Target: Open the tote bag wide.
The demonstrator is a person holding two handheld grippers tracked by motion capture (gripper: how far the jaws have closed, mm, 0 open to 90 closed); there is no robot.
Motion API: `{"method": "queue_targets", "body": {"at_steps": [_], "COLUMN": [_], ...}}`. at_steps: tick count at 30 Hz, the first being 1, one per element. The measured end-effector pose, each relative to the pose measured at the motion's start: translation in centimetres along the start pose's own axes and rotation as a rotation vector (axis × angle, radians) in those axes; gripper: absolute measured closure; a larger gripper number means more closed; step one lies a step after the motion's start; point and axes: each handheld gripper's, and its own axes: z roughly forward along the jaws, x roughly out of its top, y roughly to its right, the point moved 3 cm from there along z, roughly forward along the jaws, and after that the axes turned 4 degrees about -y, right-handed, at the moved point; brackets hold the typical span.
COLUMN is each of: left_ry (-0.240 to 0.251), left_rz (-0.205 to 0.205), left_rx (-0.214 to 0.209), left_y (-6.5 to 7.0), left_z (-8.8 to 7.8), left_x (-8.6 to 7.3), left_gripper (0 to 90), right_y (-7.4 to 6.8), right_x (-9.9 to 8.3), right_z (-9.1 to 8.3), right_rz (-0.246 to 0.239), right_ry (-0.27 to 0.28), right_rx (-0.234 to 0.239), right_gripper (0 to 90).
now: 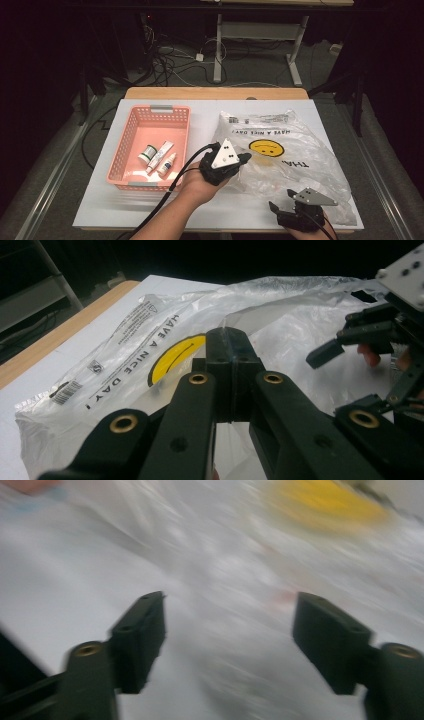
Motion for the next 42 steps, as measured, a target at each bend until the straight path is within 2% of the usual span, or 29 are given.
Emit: {"method": "queue_targets", "body": {"at_steps": [2, 3, 4, 5, 8, 15, 16, 17, 18, 19, 20, 21, 22, 23, 25, 27, 31, 32, 33, 35, 38, 41, 42], "left_ry": [-0.008, -0.009, -0.011, -0.013, -0.026, -0.032, -0.032, -0.034, -0.034, -0.036, -0.040, -0.039, -0.041, -0.044, -0.049, -0.052, -0.066, -0.066, -0.071, -0.081, -0.081, -0.072, -0.072], "left_rz": [0.005, 0.006, 0.004, 0.000, -0.006, -0.009, -0.011, -0.012, -0.012, -0.013, -0.013, -0.018, -0.022, -0.025, -0.028, -0.037, -0.049, -0.049, -0.056, -0.048, -0.044, -0.035, -0.035], "left_rx": [0.002, 0.003, 0.001, 0.001, 0.000, 0.008, 0.010, 0.011, 0.011, 0.010, 0.011, 0.011, 0.009, 0.008, 0.008, 0.006, -0.008, -0.008, -0.022, -0.039, -0.057, -0.094, -0.094], "left_y": [0.0, 0.1, 0.1, 0.1, 0.1, 0.1, 0.1, 0.0, 0.0, 0.0, -0.1, -0.2, -0.2, -0.2, -0.2, -0.1, 0.1, 0.1, 0.4, 1.2, 2.0, 3.6, 3.6], "left_z": [0.1, 0.2, 0.2, 0.4, 0.6, 0.5, 0.4, 0.5, 0.5, 0.5, 0.6, 0.7, 0.8, 0.8, 0.9, 0.9, 1.1, 1.1, 1.2, 1.2, 1.1, 0.8, 0.8], "left_x": [-0.2, -0.3, -0.4, -0.6, -1.0, -1.2, -1.2, -1.3, -1.3, -1.4, -1.5, -1.5, -1.6, -1.7, -1.9, -2.4, -3.3, -3.3, -3.7, -4.2, -4.6, -5.1, -5.1], "left_gripper": [88.4, 88.4, 88.4, 88.4, 88.4, 88.4, 88.4, 88.4, 88.4, 88.4, 88.4, 88.4, 88.4, 88.4, 88.4, 88.3, 88.3, 88.3, 88.3, 88.2, 88.2, 88.2, 88.1], "right_y": [0.3, 0.5, 0.5, 0.4, 0.3, 0.3, 0.4, 0.9, 0.9, 1.1, 1.5, 1.5, 2.2, 2.5, 2.6, 2.7, 3.1, 3.1, 3.6, 4.1, 4.5, 4.5, 4.4], "right_x": [-0.1, -0.3, -0.5, -0.7, -0.8, -1.0, -1.0, -1.1, -1.1, -1.2, -1.2, -1.2, -1.2, -1.2, -1.1, -0.8, 0.3, 0.3, 0.7, 1.1, 2.1, 3.4, 4.2], "right_z": [0.1, 0.6, 1.0, 1.3, 1.3, 1.2, 1.1, 0.9, 0.9, 0.8, 0.6, 0.6, 0.4, 0.4, 0.2, -0.7, -3.9, -3.9, -5.6, -7.0, -8.7, -9.8, -10.2], "right_rz": [0.018, 0.004, 0.005, -0.030, -0.013, -0.010, -0.005, 0.007, 0.007, 0.010, 0.010, 0.010, 0.024, 0.038, 0.042, 0.046, 0.067, 0.067, 0.088, 0.109, 0.113, 0.099, 0.086], "right_ry": [-0.006, -0.038, -0.061, -0.057, -0.059, -0.038, -0.033, -0.022, -0.022, -0.015, -0.014, -0.014, -0.012, -0.008, -0.006, 0.042, 0.204, 0.204, 0.283, 0.356, 0.439, 0.504, 0.533], "right_rx": [-0.005, -0.035, -0.026, -0.051, -0.058, -0.063, -0.060, -0.068, -0.068, -0.071, -0.093, -0.093, -0.111, -0.088, -0.078, -0.087, -0.119, -0.119, -0.143, -0.162, -0.190, -0.189, -0.184], "right_gripper": [19.0, 17.2, 19.3, 21.5, 26.0, 33.2, 36.4, 50.1, 50.1, 53.7, 71.3, 71.3, 90.0, 90.0, 90.0, 90.0, 90.0, 90.0, 90.0, 90.0, 90.0, 90.0, 90.0]}}
